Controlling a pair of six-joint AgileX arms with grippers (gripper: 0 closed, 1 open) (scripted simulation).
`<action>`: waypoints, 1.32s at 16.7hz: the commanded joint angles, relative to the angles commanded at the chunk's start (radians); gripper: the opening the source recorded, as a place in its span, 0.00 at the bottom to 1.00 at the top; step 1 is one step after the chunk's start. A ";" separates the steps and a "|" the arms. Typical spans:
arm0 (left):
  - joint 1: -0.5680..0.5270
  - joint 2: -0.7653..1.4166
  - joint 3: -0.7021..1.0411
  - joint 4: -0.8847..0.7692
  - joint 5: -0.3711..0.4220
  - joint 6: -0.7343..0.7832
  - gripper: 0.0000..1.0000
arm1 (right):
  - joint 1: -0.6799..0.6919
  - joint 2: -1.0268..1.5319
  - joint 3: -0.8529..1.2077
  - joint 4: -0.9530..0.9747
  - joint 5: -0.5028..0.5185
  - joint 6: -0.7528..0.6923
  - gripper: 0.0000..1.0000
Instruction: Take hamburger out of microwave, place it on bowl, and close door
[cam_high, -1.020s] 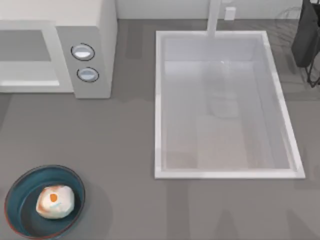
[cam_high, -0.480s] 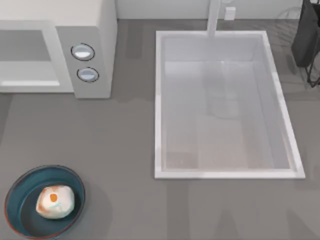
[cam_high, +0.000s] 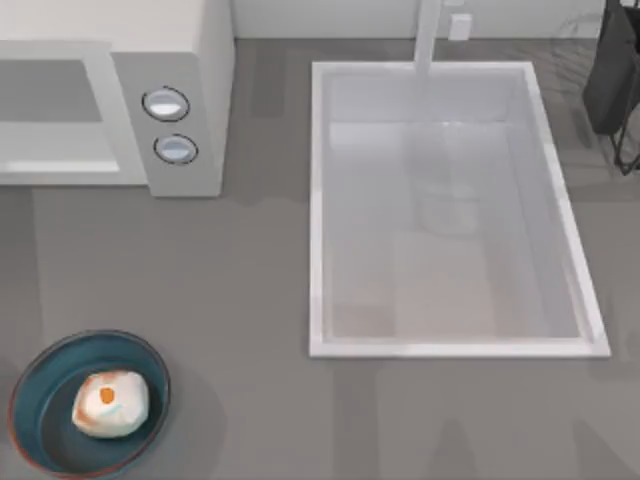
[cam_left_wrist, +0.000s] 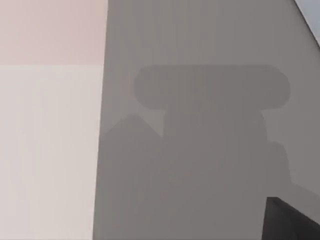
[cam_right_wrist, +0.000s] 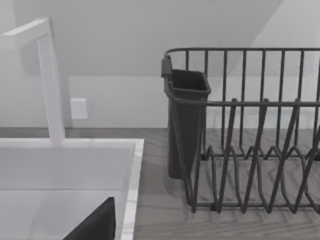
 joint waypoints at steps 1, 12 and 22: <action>-0.022 -0.039 -0.051 0.022 -0.011 -0.024 0.00 | 0.000 0.000 0.000 0.000 0.000 0.000 1.00; -0.143 -0.197 -0.213 0.095 -0.083 -0.154 0.00 | 0.000 0.000 0.000 0.000 0.000 0.000 1.00; -0.401 -0.440 -0.413 0.165 -0.232 -0.387 0.00 | 0.000 0.000 0.000 0.000 0.000 0.000 1.00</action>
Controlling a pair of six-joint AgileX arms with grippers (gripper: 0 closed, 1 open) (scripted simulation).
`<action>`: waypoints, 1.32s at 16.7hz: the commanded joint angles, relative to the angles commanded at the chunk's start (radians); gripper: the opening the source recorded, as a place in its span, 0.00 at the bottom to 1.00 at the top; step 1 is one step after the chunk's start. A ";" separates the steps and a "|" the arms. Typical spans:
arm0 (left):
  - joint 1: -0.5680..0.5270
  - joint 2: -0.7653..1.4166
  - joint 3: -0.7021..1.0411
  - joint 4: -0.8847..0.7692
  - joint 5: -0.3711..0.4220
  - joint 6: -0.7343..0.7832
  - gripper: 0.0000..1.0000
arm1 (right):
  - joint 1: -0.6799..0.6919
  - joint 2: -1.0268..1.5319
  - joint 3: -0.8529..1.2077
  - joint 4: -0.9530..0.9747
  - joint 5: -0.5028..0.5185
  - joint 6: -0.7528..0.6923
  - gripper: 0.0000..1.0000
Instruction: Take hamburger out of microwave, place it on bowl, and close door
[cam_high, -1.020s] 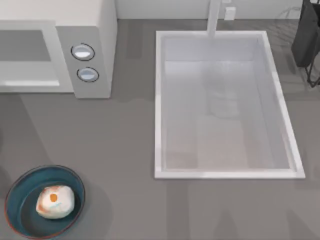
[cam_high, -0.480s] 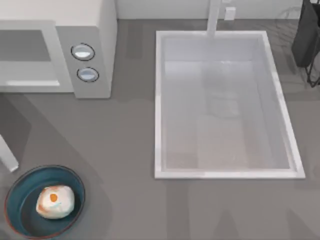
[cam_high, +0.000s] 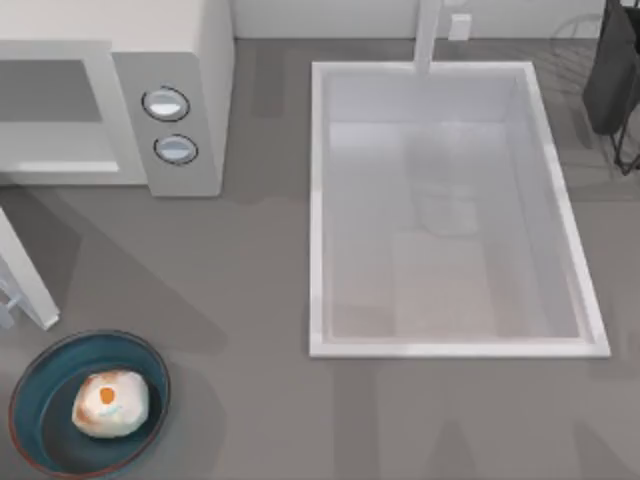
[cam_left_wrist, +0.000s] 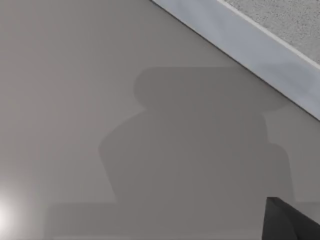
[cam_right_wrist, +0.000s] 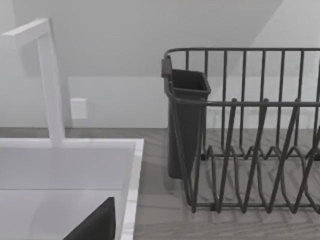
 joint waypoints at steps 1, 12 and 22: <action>0.004 0.004 0.002 -0.002 0.004 0.000 0.00 | 0.000 0.000 0.000 0.000 0.000 0.000 1.00; -0.438 -0.130 -0.078 0.008 -0.286 -0.319 0.00 | 0.000 0.000 0.000 0.000 0.000 0.000 1.00; -0.532 -0.152 -0.086 0.019 -0.361 -0.404 0.00 | 0.000 0.000 0.000 0.000 0.000 0.000 1.00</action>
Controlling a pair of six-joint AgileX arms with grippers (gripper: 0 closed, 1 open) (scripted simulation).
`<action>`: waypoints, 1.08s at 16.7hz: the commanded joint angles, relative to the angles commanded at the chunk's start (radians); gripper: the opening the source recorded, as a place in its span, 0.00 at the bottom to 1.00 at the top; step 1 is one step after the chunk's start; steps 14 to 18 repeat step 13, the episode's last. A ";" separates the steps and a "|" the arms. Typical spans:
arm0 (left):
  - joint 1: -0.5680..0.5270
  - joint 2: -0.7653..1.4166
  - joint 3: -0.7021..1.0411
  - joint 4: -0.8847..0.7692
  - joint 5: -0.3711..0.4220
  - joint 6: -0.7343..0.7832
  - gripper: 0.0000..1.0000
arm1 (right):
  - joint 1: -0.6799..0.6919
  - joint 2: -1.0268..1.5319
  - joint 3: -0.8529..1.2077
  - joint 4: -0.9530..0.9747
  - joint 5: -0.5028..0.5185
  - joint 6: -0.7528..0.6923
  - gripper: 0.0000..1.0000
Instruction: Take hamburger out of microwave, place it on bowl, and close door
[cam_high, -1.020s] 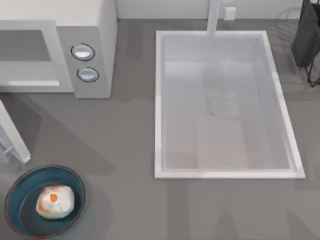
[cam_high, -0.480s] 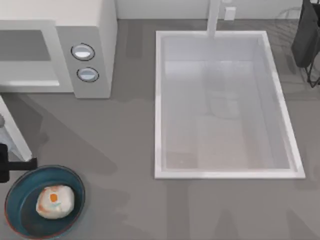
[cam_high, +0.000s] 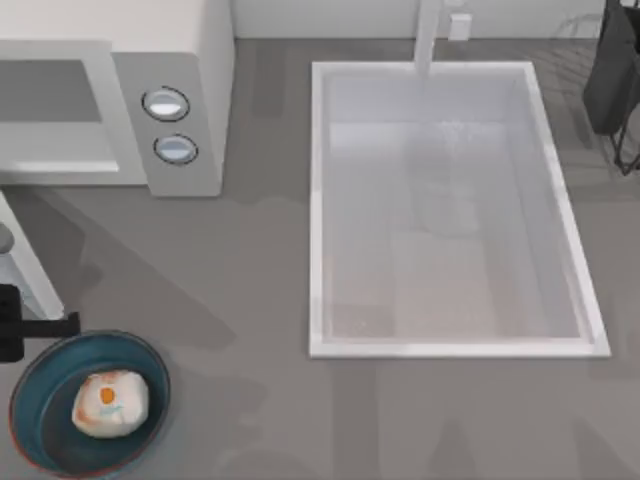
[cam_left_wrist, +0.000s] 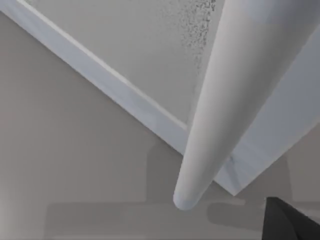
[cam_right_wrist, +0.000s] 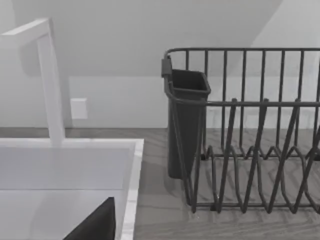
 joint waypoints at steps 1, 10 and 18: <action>-0.001 0.024 0.017 0.011 0.000 0.000 0.00 | 0.000 0.000 0.000 0.000 0.000 0.000 1.00; -0.010 0.468 0.264 0.190 -0.004 -0.001 0.00 | 0.000 0.000 0.000 0.000 0.000 0.000 1.00; -0.011 0.499 0.287 0.208 -0.004 -0.001 0.00 | 0.000 0.000 0.000 0.000 0.000 0.000 1.00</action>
